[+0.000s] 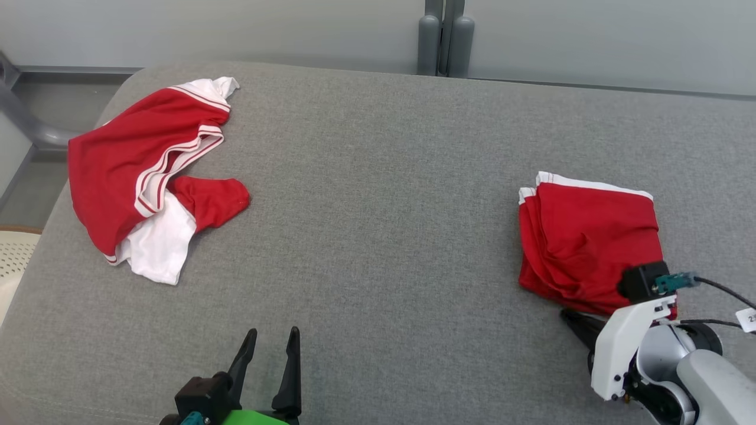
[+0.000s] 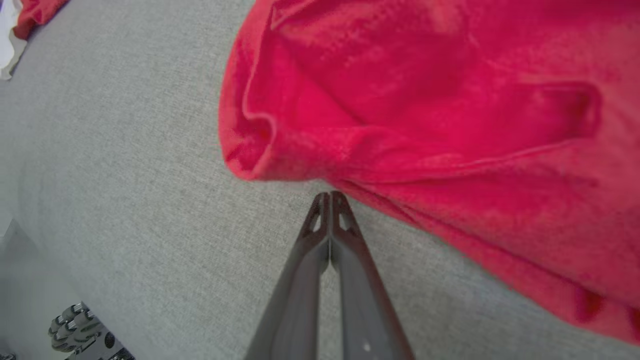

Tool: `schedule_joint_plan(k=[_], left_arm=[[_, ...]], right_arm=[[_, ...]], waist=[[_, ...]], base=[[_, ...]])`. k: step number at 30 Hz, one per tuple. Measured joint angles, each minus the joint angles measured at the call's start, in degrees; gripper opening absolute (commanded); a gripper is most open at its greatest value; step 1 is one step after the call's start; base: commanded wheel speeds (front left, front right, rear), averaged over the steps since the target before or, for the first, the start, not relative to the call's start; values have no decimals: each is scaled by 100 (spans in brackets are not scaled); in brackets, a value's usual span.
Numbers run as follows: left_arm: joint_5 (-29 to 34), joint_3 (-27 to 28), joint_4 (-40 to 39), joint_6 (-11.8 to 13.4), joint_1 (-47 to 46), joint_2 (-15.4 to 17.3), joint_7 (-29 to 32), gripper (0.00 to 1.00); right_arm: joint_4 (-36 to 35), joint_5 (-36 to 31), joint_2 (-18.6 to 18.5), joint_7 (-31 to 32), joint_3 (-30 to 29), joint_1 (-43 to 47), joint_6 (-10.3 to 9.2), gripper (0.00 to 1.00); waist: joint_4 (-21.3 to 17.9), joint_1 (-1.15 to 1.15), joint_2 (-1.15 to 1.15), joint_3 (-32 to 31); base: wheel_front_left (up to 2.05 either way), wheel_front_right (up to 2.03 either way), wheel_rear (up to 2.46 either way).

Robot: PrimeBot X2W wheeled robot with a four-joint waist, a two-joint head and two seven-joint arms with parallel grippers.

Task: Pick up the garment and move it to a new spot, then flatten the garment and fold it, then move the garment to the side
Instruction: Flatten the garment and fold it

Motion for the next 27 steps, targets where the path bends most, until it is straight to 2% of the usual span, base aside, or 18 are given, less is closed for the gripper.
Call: schedule_joint_plan(k=[7, 12, 19, 22, 25, 26, 27], left_arm=[[-9, 57, 81, 52, 200, 0, 0, 100], [-5, 119, 58, 85, 463, 0, 0, 100], [122, 394, -154, 108, 611, 0, 0, 100], [205, 541, -218, 76, 663, -1, 0, 100], [302, 656, -268, 45, 726, 1, 0, 100], [315, 684, -298, 43, 730, -2, 0, 100], [315, 713, -332, 43, 745, -1, 0, 100]], right_arm=[[73, 42, 181, -323, 367, 221, 0, 0], [11, -154, 180, -1193, 275, 515, 0, 0], [208, -1329, 108, -3055, -526, 967, 1, 0], [309, -1761, 326, -3320, -1073, 1212, 0, 0], [-191, -2286, 612, -3349, -1730, 1460, 0, 0], [-389, -2443, 719, -3350, -1948, 1580, 1, 8], [-570, -2617, 843, -3349, -2154, 1739, 1, 29]], waist=[[-15, 0, 0, -279], [-92, 0, 0, -593], [-307, 0, 0, -891], [-387, 0, 0, -981], [-459, 0, 0, -1030], [-476, 0, 0, -1039], [-490, 0, 0, -1045]], base=[[0, 0, 0], [0, 0, 0], [0, 0, 0], [0, 0, 0], [0, 0, 0], [0, 0, 0], [0, 0, 0]])
